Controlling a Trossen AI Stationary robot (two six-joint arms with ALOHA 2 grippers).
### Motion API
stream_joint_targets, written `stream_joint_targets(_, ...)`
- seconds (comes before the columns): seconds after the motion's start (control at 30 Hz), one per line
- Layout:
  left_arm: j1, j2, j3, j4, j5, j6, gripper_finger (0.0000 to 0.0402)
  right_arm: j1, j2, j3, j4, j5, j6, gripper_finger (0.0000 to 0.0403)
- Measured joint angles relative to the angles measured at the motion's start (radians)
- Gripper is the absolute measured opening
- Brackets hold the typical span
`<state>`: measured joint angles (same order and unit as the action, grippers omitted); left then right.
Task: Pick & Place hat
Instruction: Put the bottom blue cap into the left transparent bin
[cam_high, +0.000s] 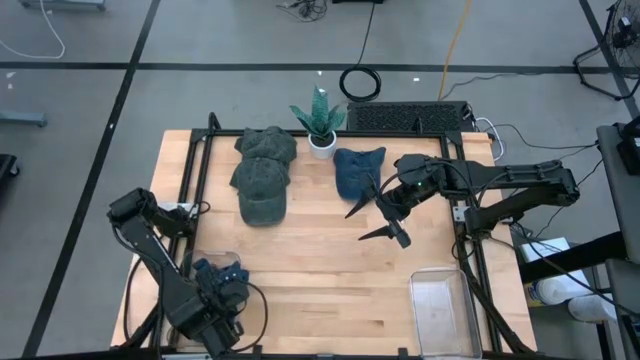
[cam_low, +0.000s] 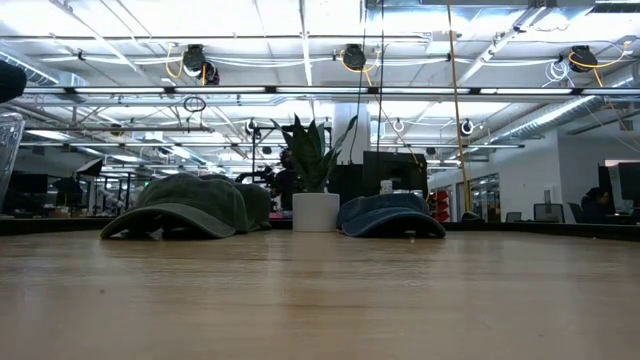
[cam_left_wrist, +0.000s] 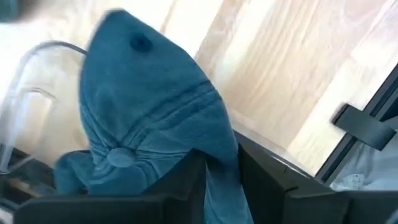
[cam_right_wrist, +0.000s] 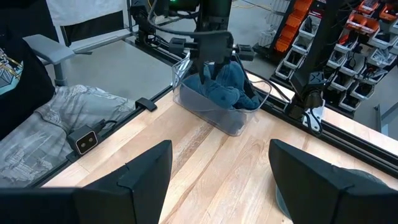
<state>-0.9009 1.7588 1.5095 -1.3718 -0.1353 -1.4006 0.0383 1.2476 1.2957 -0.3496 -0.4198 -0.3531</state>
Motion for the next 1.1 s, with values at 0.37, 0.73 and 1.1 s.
stream_joint_targets(0.37, 0.001, -0.058, 0.039, -0.13, -0.071, -0.073, 0.0135, 0.0, 0.0, 0.0, 0.0, 0.0, 0.0, 0.0254)
stream_joint_targets(0.73, -0.084, -0.104, 0.028, 0.112, -0.241, 0.064, 0.0136, 0.0, 0.0, 0.0, -0.009, 0.0, 0.001, 0.0254)
stream_joint_targets(1.1, -0.07, -0.097, -0.139, 0.091, -0.181, -0.115, 0.0136, 0.001, 0.0, 0.0, -0.023, 0.0, 0.026, 0.0254)
